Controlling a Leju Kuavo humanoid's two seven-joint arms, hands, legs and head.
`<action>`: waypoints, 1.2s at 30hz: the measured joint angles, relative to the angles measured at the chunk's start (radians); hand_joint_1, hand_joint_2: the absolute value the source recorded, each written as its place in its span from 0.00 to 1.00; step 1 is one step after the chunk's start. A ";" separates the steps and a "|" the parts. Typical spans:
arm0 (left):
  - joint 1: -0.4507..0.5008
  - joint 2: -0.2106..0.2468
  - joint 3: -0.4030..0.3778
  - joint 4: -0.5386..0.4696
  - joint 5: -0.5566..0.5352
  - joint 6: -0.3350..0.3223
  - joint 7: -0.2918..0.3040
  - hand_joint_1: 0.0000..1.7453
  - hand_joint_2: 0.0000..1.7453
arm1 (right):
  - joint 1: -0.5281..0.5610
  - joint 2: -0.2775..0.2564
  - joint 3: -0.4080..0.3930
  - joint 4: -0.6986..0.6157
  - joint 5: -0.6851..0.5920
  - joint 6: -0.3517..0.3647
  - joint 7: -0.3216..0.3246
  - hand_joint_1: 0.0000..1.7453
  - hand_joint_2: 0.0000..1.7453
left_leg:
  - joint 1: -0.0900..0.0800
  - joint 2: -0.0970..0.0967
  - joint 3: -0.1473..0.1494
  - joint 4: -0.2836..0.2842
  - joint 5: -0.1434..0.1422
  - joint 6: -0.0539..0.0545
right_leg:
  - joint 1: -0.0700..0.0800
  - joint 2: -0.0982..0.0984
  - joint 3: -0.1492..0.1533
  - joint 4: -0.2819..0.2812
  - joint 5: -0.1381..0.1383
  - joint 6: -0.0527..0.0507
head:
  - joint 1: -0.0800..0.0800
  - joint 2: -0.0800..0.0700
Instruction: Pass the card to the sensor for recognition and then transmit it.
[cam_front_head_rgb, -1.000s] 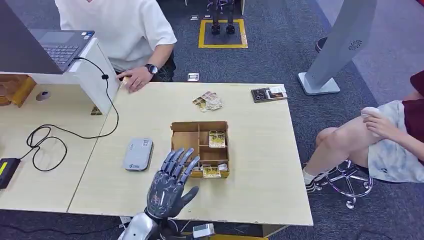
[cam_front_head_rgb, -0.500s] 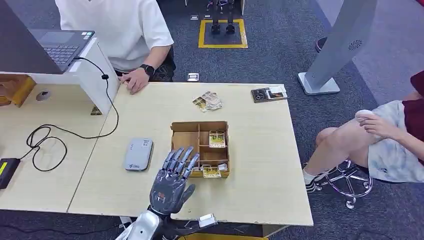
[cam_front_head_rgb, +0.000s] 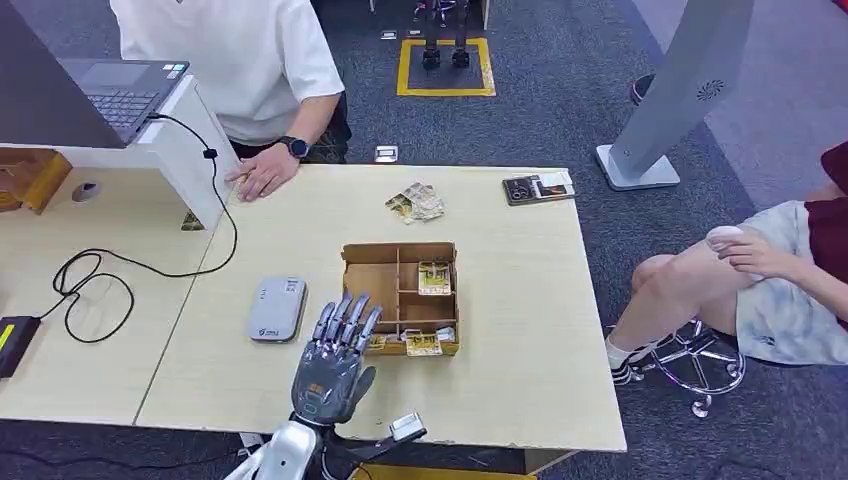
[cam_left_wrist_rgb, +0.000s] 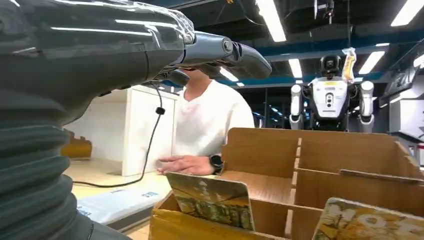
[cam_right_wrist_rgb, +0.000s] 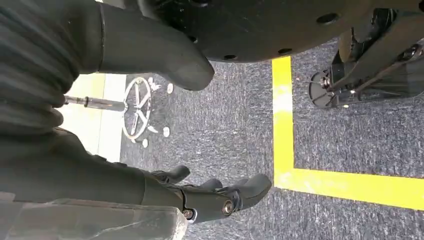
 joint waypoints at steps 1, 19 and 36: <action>0.000 0.001 -0.002 0.001 0.000 -0.003 0.004 0.00 1.00 | 0.000 0.000 -0.001 0.000 0.000 -0.001 0.000 0.00 1.00 | 0.000 0.000 0.000 0.000 0.000 0.000 | 0.000 0.000 0.000 0.000 0.000 0.000 | 0.000 0.000; 0.000 0.017 -0.014 0.003 0.000 -0.088 0.077 1.00 1.00 | 0.000 0.000 -0.007 0.000 0.000 -0.007 0.000 0.00 1.00 | 0.000 0.000 0.000 0.000 0.000 0.000 | 0.000 0.000 0.000 0.000 0.000 0.000 | 0.000 0.000; -0.003 0.010 -0.014 0.002 0.002 -0.121 0.039 1.00 1.00 | 0.000 0.001 -0.007 0.000 0.000 -0.004 0.000 0.00 1.00 | 0.000 0.000 0.001 0.000 0.000 0.000 | 0.000 0.000 0.001 0.000 0.000 0.000 | 0.000 0.000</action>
